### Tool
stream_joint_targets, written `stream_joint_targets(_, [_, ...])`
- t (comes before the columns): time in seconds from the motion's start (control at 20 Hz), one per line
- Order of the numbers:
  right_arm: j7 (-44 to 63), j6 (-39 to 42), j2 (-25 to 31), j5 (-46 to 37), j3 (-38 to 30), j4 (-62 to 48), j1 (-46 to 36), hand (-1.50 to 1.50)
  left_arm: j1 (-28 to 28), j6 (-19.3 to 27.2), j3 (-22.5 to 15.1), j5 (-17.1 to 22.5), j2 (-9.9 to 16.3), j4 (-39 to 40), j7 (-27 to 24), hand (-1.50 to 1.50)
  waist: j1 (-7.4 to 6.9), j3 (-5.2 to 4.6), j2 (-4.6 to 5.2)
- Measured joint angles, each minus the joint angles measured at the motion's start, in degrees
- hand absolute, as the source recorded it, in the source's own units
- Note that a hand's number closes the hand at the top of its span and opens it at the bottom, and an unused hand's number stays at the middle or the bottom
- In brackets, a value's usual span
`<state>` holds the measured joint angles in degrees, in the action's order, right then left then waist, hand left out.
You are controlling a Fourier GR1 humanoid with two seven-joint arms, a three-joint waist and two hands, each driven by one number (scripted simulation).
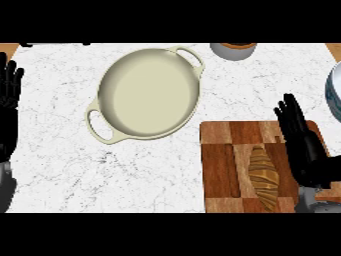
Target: Pick the croissant from the cutting board and place it in the pot
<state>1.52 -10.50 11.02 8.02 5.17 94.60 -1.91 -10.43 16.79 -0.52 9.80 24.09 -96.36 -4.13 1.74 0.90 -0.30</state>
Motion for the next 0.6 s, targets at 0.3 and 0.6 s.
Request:
stream_joint_targets(0.3, [-3.08, -0.47, 7.3, -3.86, -6.09, -1.8, 1.39, -1.5, 2.71, -5.67, -7.73, 4.24, -4.25, 2.47, 7.38, 0.0, -0.09, -0.71, 0.46])
stream_joint_targets(0.6, [6.05, -9.44, 14.9, -20.51, -6.56, -11.5, 8.15, -1.5, 5.78, -10.58, -13.58, 8.98, -7.71, 4.15, 12.83, 0.0, -0.35, -1.21, 1.32])
